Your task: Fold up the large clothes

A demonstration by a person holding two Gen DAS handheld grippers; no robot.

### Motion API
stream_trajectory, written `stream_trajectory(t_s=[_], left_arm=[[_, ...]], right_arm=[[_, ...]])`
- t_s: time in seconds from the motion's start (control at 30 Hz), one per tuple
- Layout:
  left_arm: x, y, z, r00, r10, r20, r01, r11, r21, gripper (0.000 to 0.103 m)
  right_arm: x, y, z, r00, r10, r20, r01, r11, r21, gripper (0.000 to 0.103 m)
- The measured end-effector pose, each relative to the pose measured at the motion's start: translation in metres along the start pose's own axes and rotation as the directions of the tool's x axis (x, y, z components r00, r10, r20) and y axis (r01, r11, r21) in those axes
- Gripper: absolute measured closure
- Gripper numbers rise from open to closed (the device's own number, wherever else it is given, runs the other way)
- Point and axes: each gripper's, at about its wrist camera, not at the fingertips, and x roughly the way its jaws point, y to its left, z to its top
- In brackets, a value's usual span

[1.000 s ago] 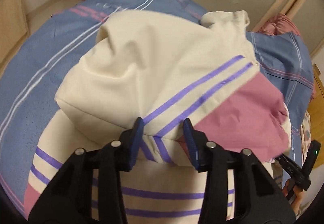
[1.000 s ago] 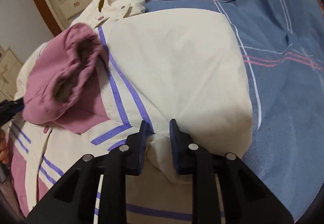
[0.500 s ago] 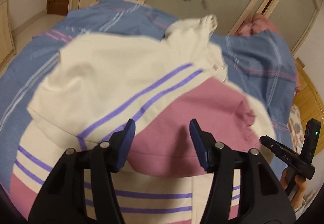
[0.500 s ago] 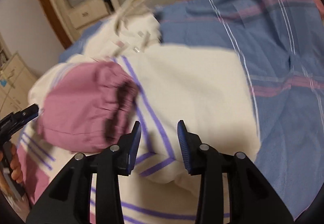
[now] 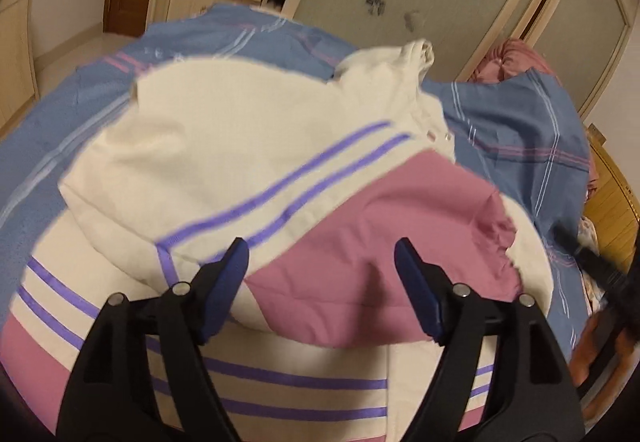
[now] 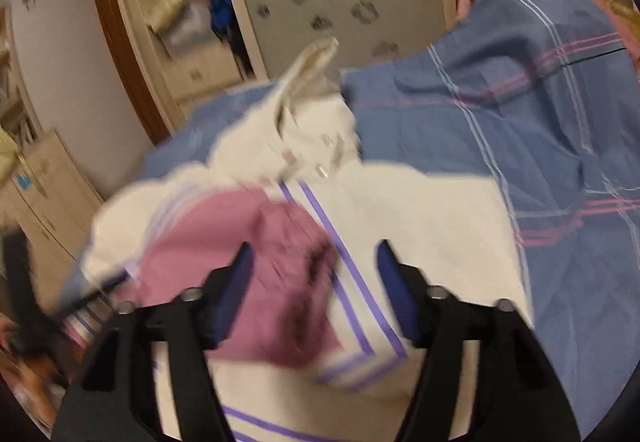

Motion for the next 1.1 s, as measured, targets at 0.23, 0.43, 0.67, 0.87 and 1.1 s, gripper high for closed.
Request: stream_trajectory(t_s=[0.23, 0.43, 0.67, 0.87, 1.1], left_arm=[[0.021, 0.006, -0.023, 0.999, 0.015, 0.036, -0.016, 0.998, 0.055, 0.026], [0.017, 0.024, -0.027, 0.995, -0.074, 0.068, 0.075, 0.997, -0.004, 0.026], [0.017, 0.026, -0.03, 0.992, -0.091, 0.083, 0.093, 0.996, -0.009, 0.026], [0.017, 0.024, -0.031, 0.992, -0.094, 0.085, 0.095, 0.995, -0.011, 0.026], [0.015, 0.032, -0.032, 0.987, -0.126, 0.102, 0.13, 0.991, -0.036, 0.026]], right_arm=[[0.086, 0.023, 0.114, 0.986, 0.14, -0.095, -0.135, 0.989, 0.06, 0.026], [0.201, 0.043, 0.19, 0.991, -0.023, -0.134, 0.03, 0.998, 0.048, 0.025], [0.293, 0.028, 0.205, 0.969, -0.129, -0.209, 0.157, 0.979, 0.126, 0.025], [0.226, 0.061, 0.197, 0.994, -0.106, 0.006, 0.105, 0.994, 0.026, 0.096], [0.012, 0.101, 0.076, 0.964, 0.176, 0.201, -0.106, 0.942, -0.318, 0.096]])
